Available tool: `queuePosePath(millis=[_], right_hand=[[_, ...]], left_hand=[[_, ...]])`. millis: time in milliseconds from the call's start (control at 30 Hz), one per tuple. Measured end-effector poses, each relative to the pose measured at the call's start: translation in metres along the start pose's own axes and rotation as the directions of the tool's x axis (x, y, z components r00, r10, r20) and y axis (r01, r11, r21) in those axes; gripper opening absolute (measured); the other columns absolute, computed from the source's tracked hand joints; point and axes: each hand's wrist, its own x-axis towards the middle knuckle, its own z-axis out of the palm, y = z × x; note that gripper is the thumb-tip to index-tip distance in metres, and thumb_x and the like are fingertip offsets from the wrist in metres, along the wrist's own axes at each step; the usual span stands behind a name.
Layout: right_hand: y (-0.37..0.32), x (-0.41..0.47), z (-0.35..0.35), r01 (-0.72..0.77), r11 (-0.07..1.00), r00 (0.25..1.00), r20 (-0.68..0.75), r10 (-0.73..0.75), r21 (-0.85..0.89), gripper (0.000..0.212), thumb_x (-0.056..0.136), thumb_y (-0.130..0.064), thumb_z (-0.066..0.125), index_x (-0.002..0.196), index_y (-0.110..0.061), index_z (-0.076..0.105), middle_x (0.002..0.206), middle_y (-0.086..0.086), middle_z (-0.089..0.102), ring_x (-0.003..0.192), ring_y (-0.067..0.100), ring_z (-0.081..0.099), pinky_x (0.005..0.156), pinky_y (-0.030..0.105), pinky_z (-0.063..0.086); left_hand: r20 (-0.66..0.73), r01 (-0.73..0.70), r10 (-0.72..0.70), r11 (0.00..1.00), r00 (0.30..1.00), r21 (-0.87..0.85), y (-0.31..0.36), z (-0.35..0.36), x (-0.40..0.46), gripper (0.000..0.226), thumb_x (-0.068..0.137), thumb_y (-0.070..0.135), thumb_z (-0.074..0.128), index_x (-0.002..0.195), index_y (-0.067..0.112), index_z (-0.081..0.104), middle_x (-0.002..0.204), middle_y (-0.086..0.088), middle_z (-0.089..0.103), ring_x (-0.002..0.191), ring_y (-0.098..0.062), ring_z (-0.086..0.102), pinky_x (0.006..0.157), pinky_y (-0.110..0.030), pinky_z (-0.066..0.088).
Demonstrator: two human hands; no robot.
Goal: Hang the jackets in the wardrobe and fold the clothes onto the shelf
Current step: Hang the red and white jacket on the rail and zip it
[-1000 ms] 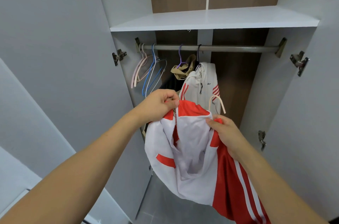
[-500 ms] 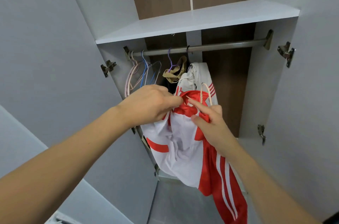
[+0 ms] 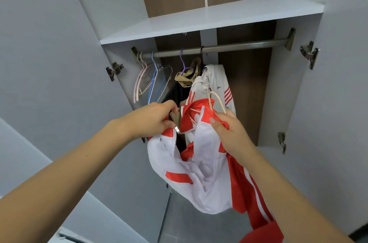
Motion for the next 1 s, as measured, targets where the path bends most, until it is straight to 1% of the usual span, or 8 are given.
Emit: queuePosePath(millis=[167,267,367,533,633,700,833,1000], right_hand=[[0.010,0.000,-0.002,-0.110,0.991,0.994,0.022,0.108,0.072,0.019,0.102,-0.020,0.048,0.097,-0.004,0.057,0.086,0.006,0.042,0.072,0.012,0.044,0.067,0.022,0.040],[0.013,0.001,-0.003,-0.142,0.984,0.989,0.049,0.137,0.106,0.015,0.102,-0.025,0.050,0.099,-0.013,0.060,0.088,0.006,0.047,0.076,0.012,0.048,0.069,0.022,0.043],[0.015,0.001,-0.005,-0.183,0.977,0.982,0.073,0.175,0.114,0.022,0.099,-0.044,0.049,0.104,-0.024,0.058,0.094,0.005,0.056,0.083,0.013,0.056,0.077,0.026,0.054],[0.016,-0.003,-0.003,-0.167,0.971,0.984,0.090,0.154,0.169,0.035,0.093,-0.055,0.052,0.099,-0.021,0.059,0.086,0.005,0.059,0.073,0.021,0.057,0.071,0.024,0.054],[0.016,-0.006,-0.004,-0.201,0.946,0.975,0.144,0.168,0.256,0.027,0.097,-0.048,0.051,0.109,-0.027,0.065,0.103,-0.002,0.071,0.099,0.017,0.068,0.094,0.036,0.055],[0.016,-0.007,-0.006,-0.203,0.942,0.977,0.122,0.176,0.267,0.022,0.099,-0.042,0.051,0.106,-0.029,0.067,0.102,-0.002,0.072,0.102,0.017,0.068,0.095,0.035,0.055],[0.016,-0.009,-0.007,-0.214,0.949,0.976,0.079,0.201,0.229,0.024,0.101,-0.032,0.052,0.114,-0.020,0.066,0.111,0.016,0.067,0.107,0.030,0.064,0.100,0.045,0.051],[0.012,-0.015,-0.009,-0.182,0.951,0.981,0.111,0.158,0.249,0.028,0.094,-0.036,0.062,0.101,-0.011,0.072,0.099,0.019,0.069,0.092,0.029,0.065,0.091,0.040,0.052]], left_hand=[[-0.042,0.024,-0.023,0.999,0.999,0.022,-0.006,0.005,-0.001,0.016,0.098,0.025,0.056,0.114,0.026,0.060,0.082,0.023,0.056,0.074,-0.001,0.055,0.063,-0.013,0.038],[-0.134,0.003,-0.008,0.999,0.991,-0.037,-0.008,0.009,-0.004,0.013,0.099,0.020,0.056,0.093,0.031,0.059,0.076,0.024,0.057,0.071,0.002,0.055,0.065,-0.017,0.041],[-0.199,0.025,-0.113,0.917,0.974,-0.399,-0.008,0.020,-0.010,0.024,0.100,0.014,0.053,0.082,0.029,0.056,0.069,0.024,0.060,0.063,0.003,0.055,0.060,-0.011,0.039],[-0.013,0.111,-0.354,0.328,0.935,-0.938,0.014,0.043,-0.010,0.023,0.104,0.005,0.040,0.089,0.019,0.052,0.065,0.006,0.062,0.054,-0.008,0.055,0.050,-0.018,0.043],[0.089,0.056,-0.278,-0.125,0.956,-0.991,0.027,0.042,-0.012,0.036,0.093,-0.012,0.030,0.089,0.013,0.055,0.072,-0.008,0.064,0.056,-0.016,0.060,0.050,-0.024,0.051],[0.104,0.053,-0.226,-0.223,0.969,-0.973,0.029,0.040,-0.012,0.037,0.083,-0.012,0.026,0.090,0.005,0.059,0.080,-0.014,0.064,0.061,-0.021,0.063,0.057,-0.028,0.055],[0.127,0.094,-0.137,-0.225,0.982,-0.970,0.032,0.041,-0.014,0.044,0.068,-0.002,0.048,0.111,-0.001,0.058,0.099,-0.018,0.061,0.085,-0.029,0.060,0.082,-0.039,0.054],[-0.017,-0.018,-0.203,-0.004,0.979,-1.000,0.040,0.045,-0.013,0.030,0.073,0.002,0.074,0.100,0.007,0.063,0.085,-0.010,0.066,0.075,-0.020,0.064,0.073,-0.027,0.057]])
